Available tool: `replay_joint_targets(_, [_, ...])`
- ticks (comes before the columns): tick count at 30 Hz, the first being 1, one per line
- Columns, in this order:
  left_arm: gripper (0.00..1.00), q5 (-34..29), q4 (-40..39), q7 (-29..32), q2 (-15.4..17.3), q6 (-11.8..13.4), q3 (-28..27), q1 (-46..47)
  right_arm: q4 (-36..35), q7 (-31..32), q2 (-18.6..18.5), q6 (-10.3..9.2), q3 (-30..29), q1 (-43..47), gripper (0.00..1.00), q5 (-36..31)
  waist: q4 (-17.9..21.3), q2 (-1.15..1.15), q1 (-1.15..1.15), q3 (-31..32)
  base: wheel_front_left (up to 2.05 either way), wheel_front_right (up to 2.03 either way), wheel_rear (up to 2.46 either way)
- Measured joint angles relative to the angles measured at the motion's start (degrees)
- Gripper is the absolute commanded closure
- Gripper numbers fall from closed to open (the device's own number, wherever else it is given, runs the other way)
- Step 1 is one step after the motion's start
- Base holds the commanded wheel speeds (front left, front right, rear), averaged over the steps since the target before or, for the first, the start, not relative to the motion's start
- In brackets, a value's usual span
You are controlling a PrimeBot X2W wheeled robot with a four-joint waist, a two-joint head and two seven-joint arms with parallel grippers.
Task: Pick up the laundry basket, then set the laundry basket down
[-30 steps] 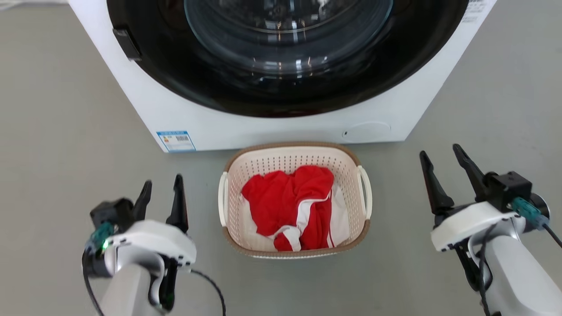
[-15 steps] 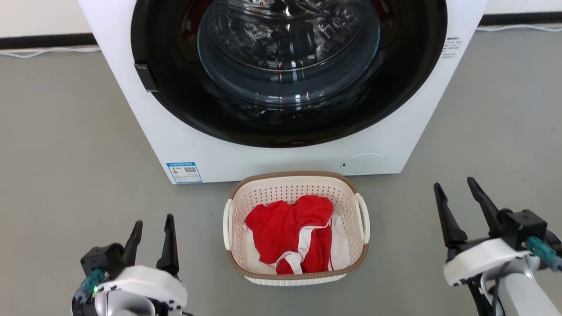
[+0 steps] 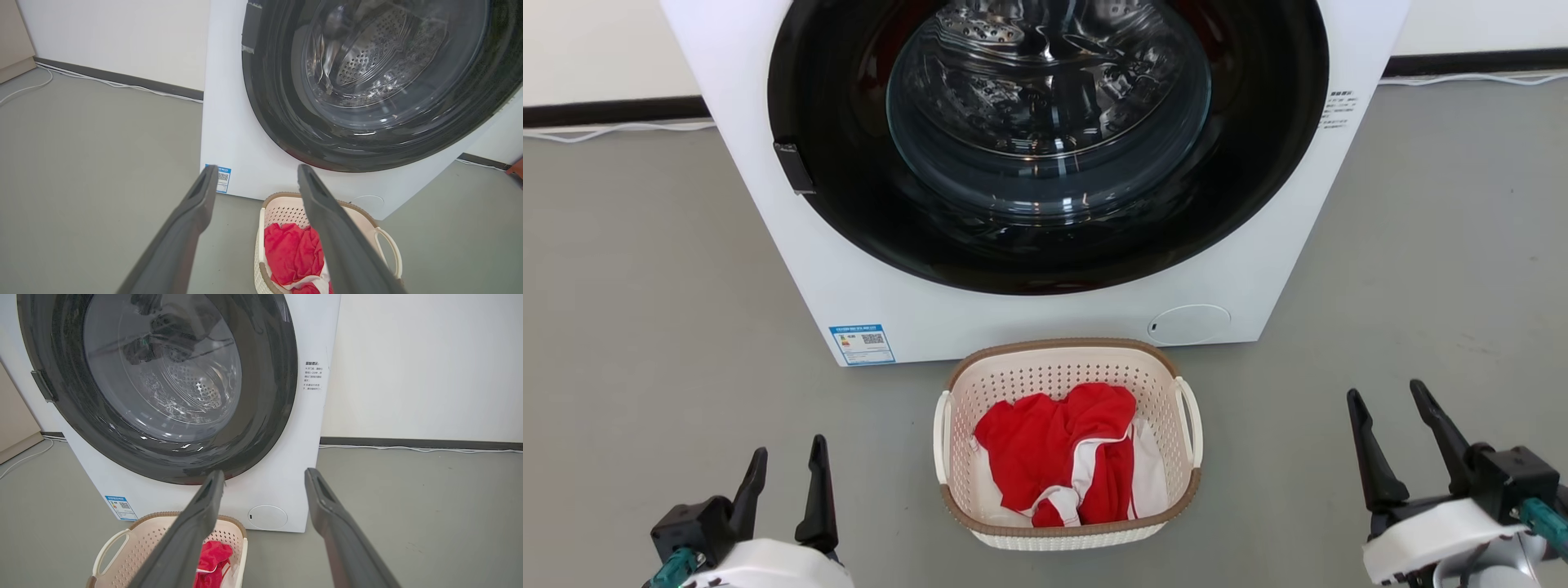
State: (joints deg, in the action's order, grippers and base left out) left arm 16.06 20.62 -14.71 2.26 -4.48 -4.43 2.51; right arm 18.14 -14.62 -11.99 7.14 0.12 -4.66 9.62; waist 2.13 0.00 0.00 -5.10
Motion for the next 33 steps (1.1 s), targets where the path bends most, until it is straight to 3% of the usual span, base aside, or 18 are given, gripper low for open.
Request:
replay_joint_targets(22, [0.0, 1.66, -2.02, 0.0, 0.04, 1.42, 1.0, -4.59, -1.26, 0.0, 1.36, 0.0, -2.3, 4.86, 0.0, -1.03, 0.08, 0.0, 0.0, 3.16, 0.0, 0.0, 0.0])
replay_joint_targets(23, [1.0, 1.76, -1.74, 0.0, -0.01, 1.41, 1.02, -4.6, -0.99, 0.0, 1.46, -0.01, -2.3, 4.86, 1.0, -1.02, 0.06, 0.0, 0.0, 3.14, 0.0, 0.0, 0.0])
replay_joint_targets(33, [1.0, 4.77, 1.78, 1.18, -0.75, 1.4, 0.96, -5.52, 2.31, 1.04, 3.55, -0.07, -1.82, 6.01, 1.0, 2.27, -0.03, 0.0, 0.02, 3.36, 0.0, 0.0, 0.0])
